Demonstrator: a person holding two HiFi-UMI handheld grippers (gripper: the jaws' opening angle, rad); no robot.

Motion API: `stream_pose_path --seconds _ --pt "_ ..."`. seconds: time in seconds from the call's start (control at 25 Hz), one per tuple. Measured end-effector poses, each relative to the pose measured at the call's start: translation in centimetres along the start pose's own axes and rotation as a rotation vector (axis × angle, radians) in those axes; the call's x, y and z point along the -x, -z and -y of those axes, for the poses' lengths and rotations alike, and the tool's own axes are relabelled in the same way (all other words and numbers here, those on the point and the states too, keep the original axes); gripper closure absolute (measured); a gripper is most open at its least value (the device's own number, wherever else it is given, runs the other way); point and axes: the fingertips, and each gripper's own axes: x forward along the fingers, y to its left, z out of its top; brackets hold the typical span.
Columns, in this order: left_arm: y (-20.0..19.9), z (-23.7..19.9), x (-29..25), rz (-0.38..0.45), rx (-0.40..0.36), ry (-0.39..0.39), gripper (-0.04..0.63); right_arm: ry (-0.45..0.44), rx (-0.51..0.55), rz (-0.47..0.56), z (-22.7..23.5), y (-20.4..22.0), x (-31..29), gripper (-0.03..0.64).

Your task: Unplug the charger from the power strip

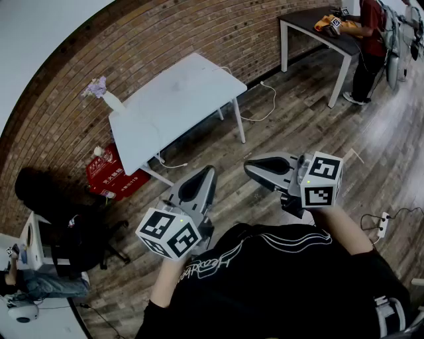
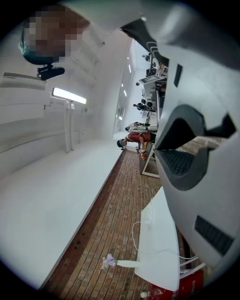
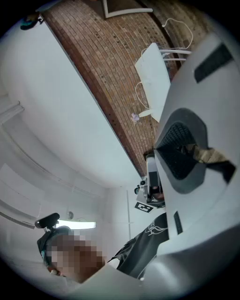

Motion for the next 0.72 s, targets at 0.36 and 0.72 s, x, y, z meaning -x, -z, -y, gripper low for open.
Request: stream_pose_path --seconds 0.36,0.72 --pt "1.2 -0.1 -0.9 -0.011 0.016 0.011 0.591 0.04 -0.021 -0.004 1.1 1.3 0.4 0.62" --pt "1.6 -2.0 -4.4 -0.027 0.036 0.02 0.591 0.109 -0.107 0.008 4.9 1.9 1.2 0.62"
